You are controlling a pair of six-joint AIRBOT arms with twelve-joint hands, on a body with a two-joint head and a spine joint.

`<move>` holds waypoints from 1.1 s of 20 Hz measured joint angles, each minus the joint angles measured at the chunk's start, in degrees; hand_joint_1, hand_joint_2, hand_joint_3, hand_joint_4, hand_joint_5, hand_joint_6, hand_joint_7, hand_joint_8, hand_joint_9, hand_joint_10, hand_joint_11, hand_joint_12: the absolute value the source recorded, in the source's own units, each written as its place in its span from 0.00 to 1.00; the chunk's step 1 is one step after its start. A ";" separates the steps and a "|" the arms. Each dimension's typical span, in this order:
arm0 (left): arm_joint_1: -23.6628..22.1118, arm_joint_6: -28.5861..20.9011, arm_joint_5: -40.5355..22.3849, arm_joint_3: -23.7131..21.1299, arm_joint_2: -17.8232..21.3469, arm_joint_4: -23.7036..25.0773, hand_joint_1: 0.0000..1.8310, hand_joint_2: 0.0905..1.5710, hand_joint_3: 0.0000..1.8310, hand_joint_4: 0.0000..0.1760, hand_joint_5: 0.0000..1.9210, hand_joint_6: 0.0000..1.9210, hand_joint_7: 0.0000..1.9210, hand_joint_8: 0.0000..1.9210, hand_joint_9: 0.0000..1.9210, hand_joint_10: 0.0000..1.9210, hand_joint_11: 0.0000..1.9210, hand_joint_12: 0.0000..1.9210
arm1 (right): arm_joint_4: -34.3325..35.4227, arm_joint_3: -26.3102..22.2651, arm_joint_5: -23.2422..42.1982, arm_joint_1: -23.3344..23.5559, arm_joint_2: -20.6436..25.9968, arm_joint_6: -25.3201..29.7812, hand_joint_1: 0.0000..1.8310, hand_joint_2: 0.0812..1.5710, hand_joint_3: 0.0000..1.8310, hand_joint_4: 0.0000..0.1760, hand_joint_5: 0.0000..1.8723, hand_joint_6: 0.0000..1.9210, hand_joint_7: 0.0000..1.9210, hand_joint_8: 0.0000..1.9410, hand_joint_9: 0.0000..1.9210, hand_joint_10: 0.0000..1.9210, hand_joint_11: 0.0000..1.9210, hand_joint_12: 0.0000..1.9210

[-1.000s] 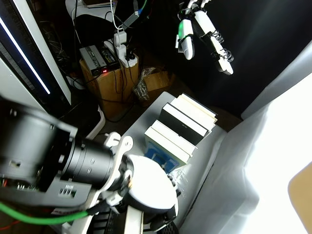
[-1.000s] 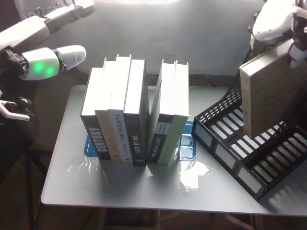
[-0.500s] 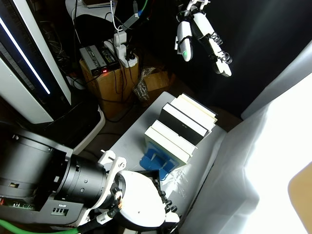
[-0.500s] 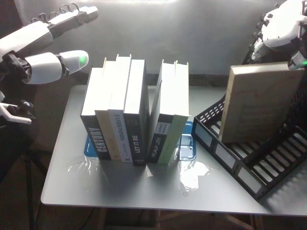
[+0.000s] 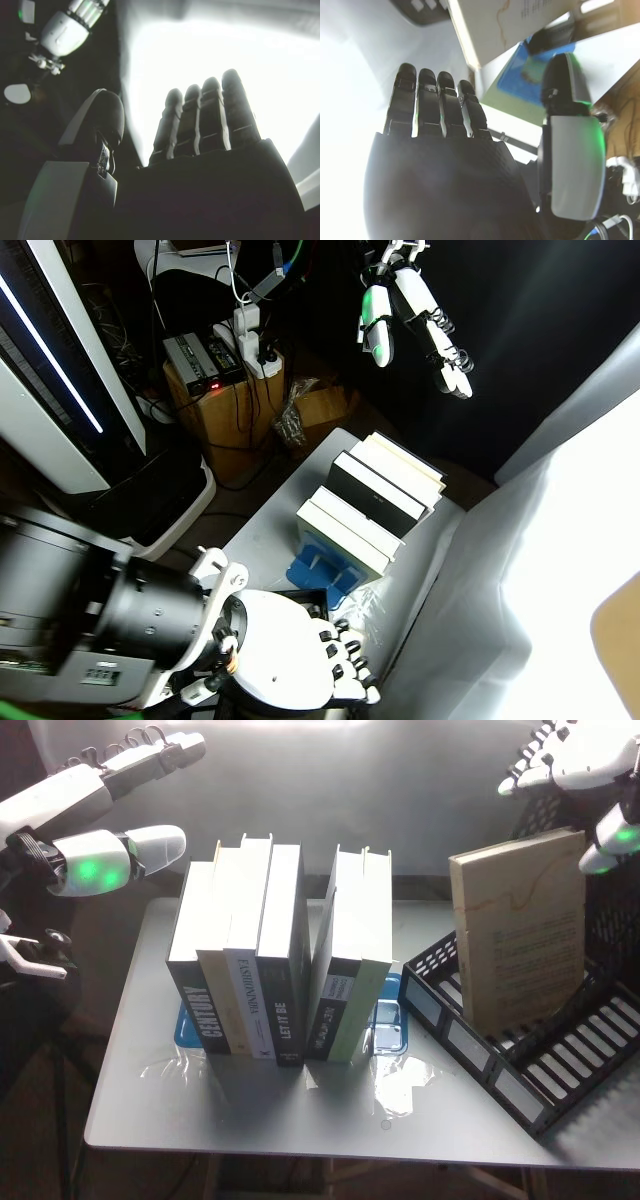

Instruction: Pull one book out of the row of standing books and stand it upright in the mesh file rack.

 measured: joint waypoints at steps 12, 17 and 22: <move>0.00 0.02 1.16 0.17 -2.10 -0.52 0.19 0.97 0.00 0.30 0.00 0.00 0.00 0.00 0.00 0.00 0.00 0.00 | 83.65 -8.57 7.26 -2.49 11.02 -48.48 0.04 0.85 0.02 0.47 0.00 0.00 0.00 0.00 0.00 0.00 0.00 0.00; 0.28 0.02 -1.60 -1.86 -1.70 0.46 0.22 0.94 0.00 0.22 0.00 0.00 0.00 0.00 0.00 0.00 0.00 0.00 | 117.85 -14.10 17.20 -14.19 16.46 -65.90 0.06 0.78 0.00 0.48 0.00 0.00 0.00 0.00 0.00 0.00 0.00 0.00; 0.72 0.00 -4.74 -4.59 -0.26 2.60 0.23 0.93 0.00 0.00 0.00 0.00 0.00 0.00 0.00 0.00 0.00 0.00 | 138.53 -20.22 31.08 -28.44 19.45 -76.48 0.06 0.77 0.00 0.40 0.00 0.00 0.00 0.00 0.00 0.00 0.00 0.00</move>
